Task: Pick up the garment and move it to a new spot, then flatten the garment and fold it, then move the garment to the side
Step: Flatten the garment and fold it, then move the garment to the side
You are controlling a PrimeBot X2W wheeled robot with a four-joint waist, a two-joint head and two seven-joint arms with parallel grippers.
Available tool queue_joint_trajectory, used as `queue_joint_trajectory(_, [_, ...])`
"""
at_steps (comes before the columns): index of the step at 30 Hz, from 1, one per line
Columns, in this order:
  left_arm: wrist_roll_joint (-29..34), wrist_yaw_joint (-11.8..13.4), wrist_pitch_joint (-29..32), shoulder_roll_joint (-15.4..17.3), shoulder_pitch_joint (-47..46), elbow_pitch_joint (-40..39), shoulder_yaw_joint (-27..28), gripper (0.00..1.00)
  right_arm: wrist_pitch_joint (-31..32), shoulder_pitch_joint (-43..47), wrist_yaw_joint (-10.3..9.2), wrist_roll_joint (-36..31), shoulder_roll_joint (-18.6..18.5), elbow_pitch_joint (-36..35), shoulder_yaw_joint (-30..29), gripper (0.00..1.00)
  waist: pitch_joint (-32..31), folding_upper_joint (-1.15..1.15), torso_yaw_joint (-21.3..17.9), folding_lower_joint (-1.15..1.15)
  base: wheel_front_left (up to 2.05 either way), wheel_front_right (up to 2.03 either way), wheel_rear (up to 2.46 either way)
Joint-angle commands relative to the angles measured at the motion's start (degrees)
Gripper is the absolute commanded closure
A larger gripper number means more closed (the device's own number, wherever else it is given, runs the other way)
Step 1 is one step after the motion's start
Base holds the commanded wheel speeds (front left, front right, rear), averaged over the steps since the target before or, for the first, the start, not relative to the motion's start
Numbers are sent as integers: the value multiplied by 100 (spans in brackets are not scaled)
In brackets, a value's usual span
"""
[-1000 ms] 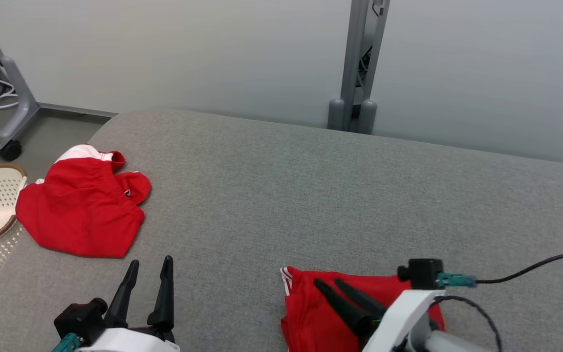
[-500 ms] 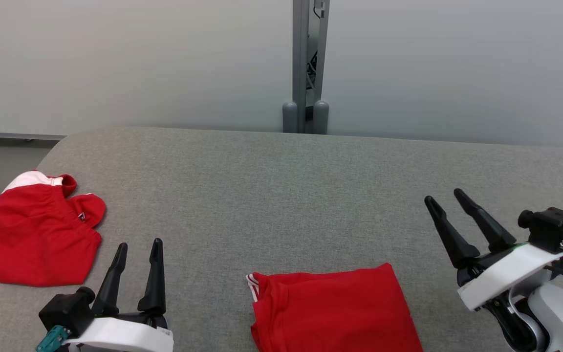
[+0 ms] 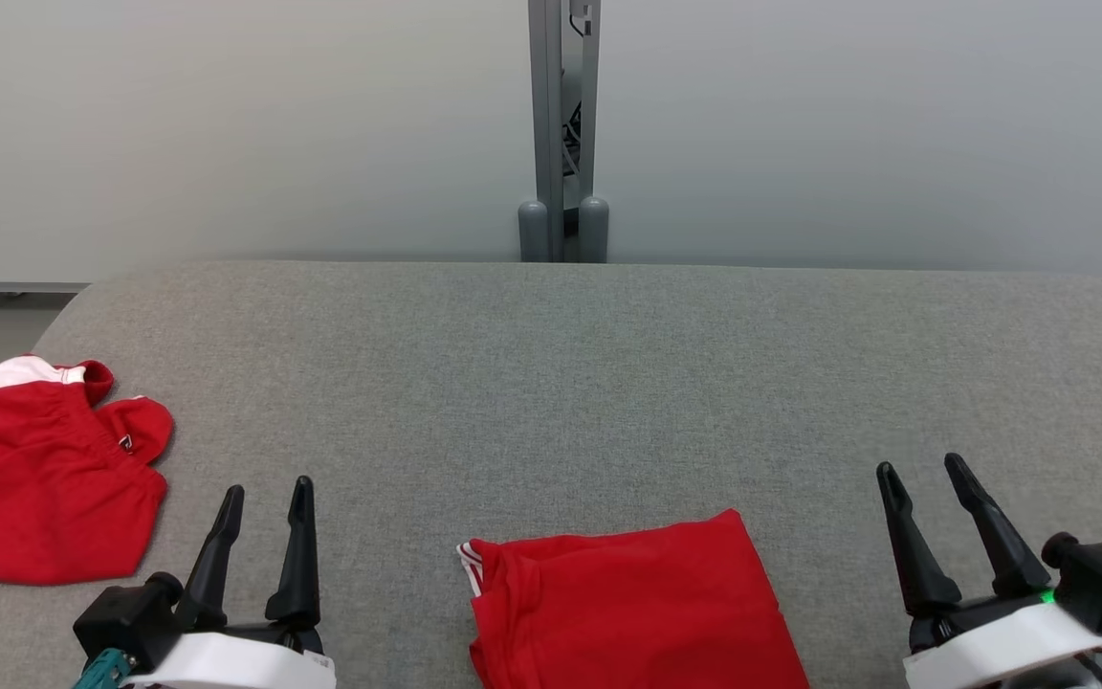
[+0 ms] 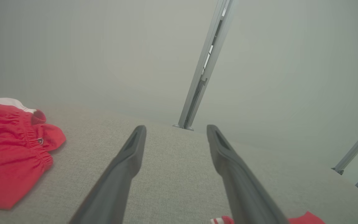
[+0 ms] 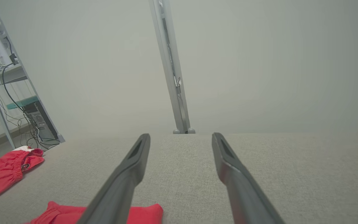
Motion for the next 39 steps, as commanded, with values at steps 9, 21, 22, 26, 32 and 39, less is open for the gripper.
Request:
queue_joint_trajectory(9, [68,-19,-21,25,82,36,61,0,-3,212,1,3,193,213,-77,0,-16,0,-13,0,0,0,0])
queue_joint_trajectory(21, [77,-36,-21,25,16,101,-20,0,28,-133,1,1063,-446,998,1332,0,66,0,93,0,0,0,0])
queue_joint_trajectory(22, [93,-38,-21,23,8,121,-35,0,16,-215,1,1164,-538,1100,1533,0,84,0,113,0,0,0,0])
queue_joint_trajectory(26, [122,-40,-21,26,-22,189,-78,0,148,-470,1,1815,-710,1486,2095,0,177,0,207,0,0,0,0])
queue_joint_trajectory(32, [155,-51,-21,24,-96,225,-167,0,524,-895,1,2945,-843,1798,2843,0,375,0,384,0,0,0,0])
queue_joint_trajectory(39, [14,-79,-21,25,-230,232,-189,0,664,-1272,1,3548,-954,2121,3449,0,555,0,556,0,0,0,0])
